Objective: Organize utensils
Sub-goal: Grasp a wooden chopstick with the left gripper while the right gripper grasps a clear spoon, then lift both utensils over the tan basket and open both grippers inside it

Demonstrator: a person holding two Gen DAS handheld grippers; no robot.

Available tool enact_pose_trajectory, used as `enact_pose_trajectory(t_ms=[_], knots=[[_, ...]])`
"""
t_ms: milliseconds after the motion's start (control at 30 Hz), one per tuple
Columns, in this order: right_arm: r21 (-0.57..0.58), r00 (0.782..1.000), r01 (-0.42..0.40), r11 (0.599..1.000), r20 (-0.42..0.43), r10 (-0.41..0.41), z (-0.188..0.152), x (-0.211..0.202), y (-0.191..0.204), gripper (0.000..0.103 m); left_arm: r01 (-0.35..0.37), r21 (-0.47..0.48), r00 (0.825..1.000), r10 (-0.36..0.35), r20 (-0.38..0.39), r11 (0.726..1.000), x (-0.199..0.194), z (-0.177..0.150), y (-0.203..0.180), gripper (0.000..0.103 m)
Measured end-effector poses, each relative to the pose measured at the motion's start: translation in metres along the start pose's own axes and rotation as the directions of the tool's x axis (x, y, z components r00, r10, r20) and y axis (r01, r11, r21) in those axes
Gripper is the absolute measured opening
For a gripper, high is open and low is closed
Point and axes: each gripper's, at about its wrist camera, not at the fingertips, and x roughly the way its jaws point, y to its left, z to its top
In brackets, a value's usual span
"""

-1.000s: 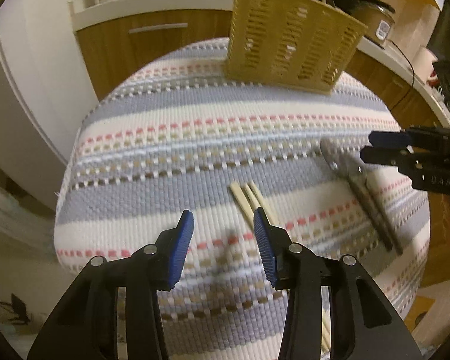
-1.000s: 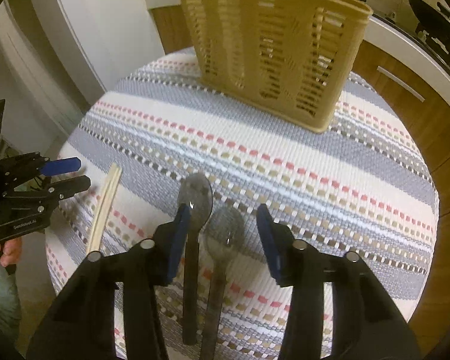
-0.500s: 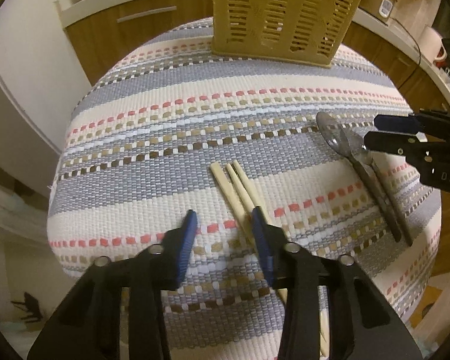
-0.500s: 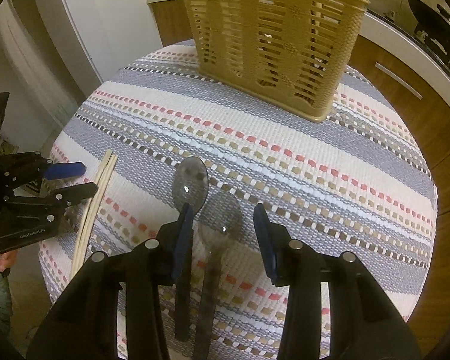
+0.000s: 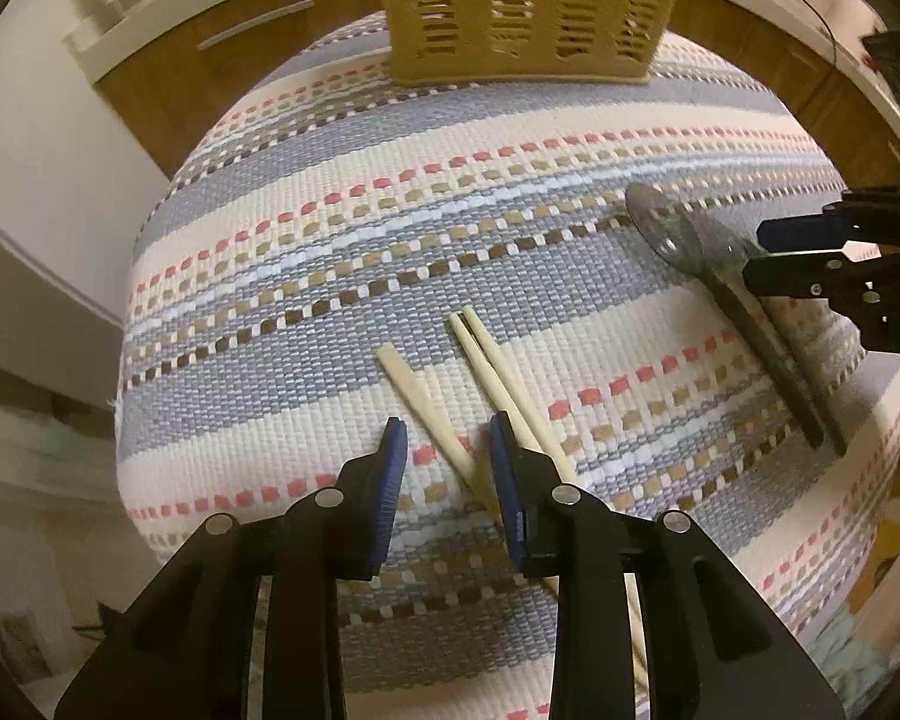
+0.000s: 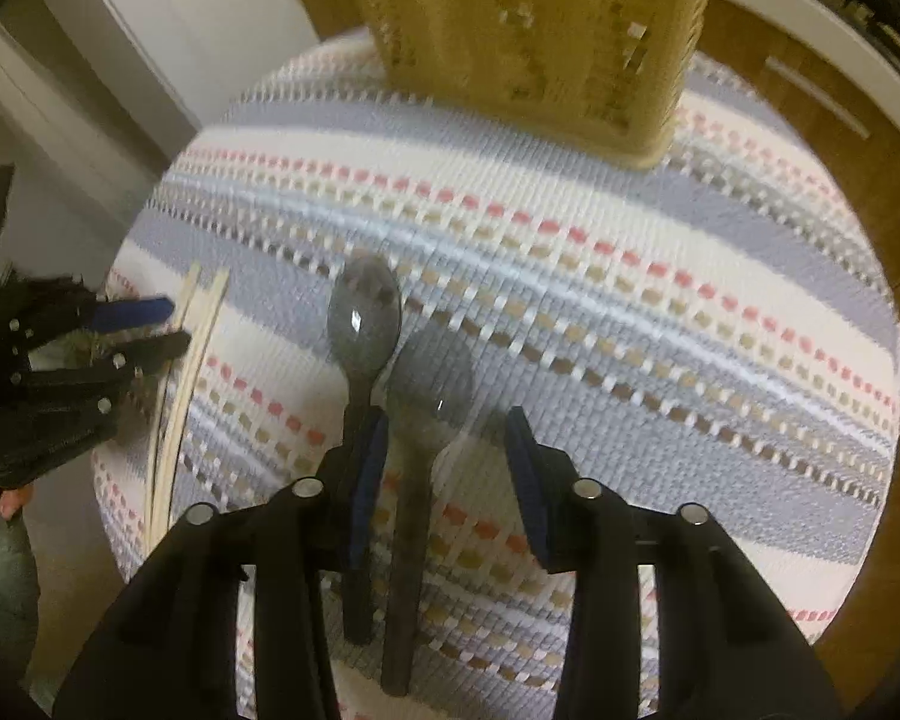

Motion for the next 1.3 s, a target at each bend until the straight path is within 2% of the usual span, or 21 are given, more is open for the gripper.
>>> enact_pose_trajectory(t_ms=[67,200,300,433,500,600,733,867,933,1067,1200,1300], knots=[[-0.033,0.999,0.044,0.999,-0.015,-0.044,-0.001,-0.001,0.006,0.029,0.01,0.02,1.0,-0.009,-0.014,1.0,0.0,-0.001,0.001,0.027],[-0.059,0.997,0.052,0.997,-0.063,-0.055,-0.005,-0.001,0.013,0.026,0.029,0.052,0.999,-0.027,-0.039,0.998,0.0,-0.002,0.002,0.026],[-0.08,0.992,0.077,0.994,-0.095,-0.084,-0.006,0.002,0.025,0.025,0.023,0.074,0.998,-0.019,-0.054,0.997,-0.001,0.0,-0.001,0.026],[-0.089,0.985,0.099,0.991,-0.131,-0.11,0.001,0.007,0.032,0.019,0.006,0.111,0.997,0.003,-0.08,0.994,0.0,0.006,-0.006,0.025],[-0.09,0.982,0.107,0.99,-0.147,-0.12,0.008,0.01,0.036,0.018,0.004,0.122,0.996,0.008,-0.092,0.993,0.003,0.012,-0.009,0.023],[-0.094,0.977,0.123,0.988,-0.164,-0.138,0.015,0.015,0.043,0.011,0.0,0.13,0.995,0.013,-0.103,0.991,0.004,0.016,-0.015,0.019],[-0.114,0.976,0.149,0.982,-0.141,-0.165,0.017,0.018,0.052,0.01,0.0,0.134,0.996,0.012,-0.09,0.991,0.002,0.014,-0.023,0.007],[-0.118,0.98,0.159,0.98,-0.102,-0.171,0.009,0.011,0.055,0.01,-0.013,0.127,0.998,0.02,-0.057,0.992,-0.001,0.005,-0.033,0.004],[-0.111,0.985,0.148,0.983,-0.075,-0.157,0.0,0.001,0.05,0.01,0.003,0.095,0.999,0.001,-0.04,0.995,-0.004,0.003,-0.029,0.004],[-0.101,0.992,0.126,0.987,0.002,-0.127,-0.004,-0.021,0.049,0.01,0.051,0.034,0.997,-0.052,0.05,0.998,-0.021,0.001,-0.015,0.004],[-0.091,0.991,0.096,0.991,0.097,-0.087,-0.005,-0.047,0.048,0.01,0.094,-0.01,0.979,-0.091,0.181,0.996,-0.056,0.005,-0.005,0.004],[-0.094,0.976,0.09,0.992,0.205,-0.069,-0.004,-0.075,0.05,0.01,0.097,-0.018,0.955,-0.088,0.284,0.995,-0.083,0.011,-0.001,0.004]])
